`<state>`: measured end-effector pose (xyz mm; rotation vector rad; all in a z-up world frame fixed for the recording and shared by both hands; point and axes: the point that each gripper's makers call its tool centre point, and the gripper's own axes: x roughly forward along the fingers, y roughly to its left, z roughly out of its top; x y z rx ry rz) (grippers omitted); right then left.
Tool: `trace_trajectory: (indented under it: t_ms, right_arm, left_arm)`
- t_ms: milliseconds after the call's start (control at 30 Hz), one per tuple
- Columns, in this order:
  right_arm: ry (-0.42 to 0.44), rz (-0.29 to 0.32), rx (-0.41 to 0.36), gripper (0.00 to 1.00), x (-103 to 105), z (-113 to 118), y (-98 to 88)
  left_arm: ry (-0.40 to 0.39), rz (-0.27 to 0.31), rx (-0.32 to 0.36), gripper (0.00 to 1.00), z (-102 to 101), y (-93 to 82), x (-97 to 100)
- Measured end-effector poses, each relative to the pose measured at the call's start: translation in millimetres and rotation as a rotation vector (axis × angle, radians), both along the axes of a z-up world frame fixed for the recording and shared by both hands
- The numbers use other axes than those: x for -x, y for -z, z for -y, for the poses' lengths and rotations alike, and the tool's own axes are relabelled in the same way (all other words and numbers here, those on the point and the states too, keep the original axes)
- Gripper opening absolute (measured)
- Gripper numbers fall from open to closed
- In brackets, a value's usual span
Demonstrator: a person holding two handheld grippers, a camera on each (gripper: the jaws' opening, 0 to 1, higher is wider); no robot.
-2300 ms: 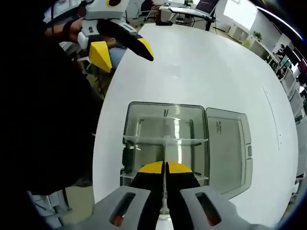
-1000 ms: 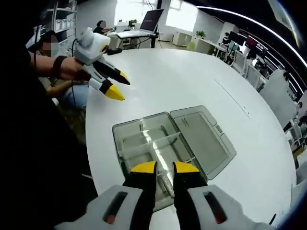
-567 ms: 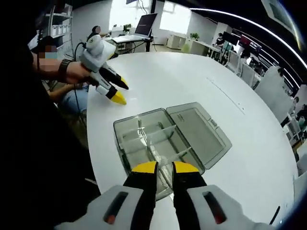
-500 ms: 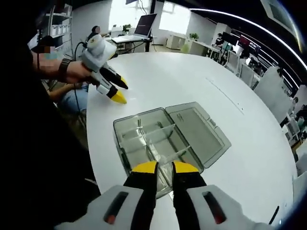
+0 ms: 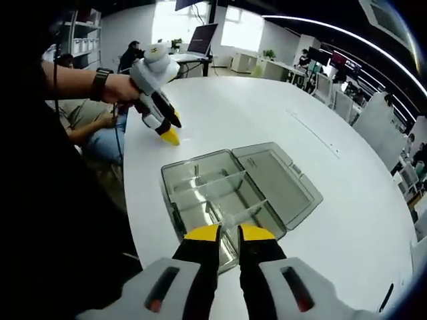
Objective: Insert the divider into the dual guide fixture by aligning both edges with the guide slots and pushing it downward to the bottom, including one-sided entry, uneven engagement, binding, and posture correction.
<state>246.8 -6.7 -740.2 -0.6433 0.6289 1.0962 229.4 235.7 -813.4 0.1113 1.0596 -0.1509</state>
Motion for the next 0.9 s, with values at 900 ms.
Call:
trace_trajectory:
  t_ms: [900]
  right_arm:
    - [0.037,0.003,-0.018,0.03,19,11,-5.9]
  left_arm:
    - [0.148,-0.171,-0.06,0.29,6,2.0,-5.3]
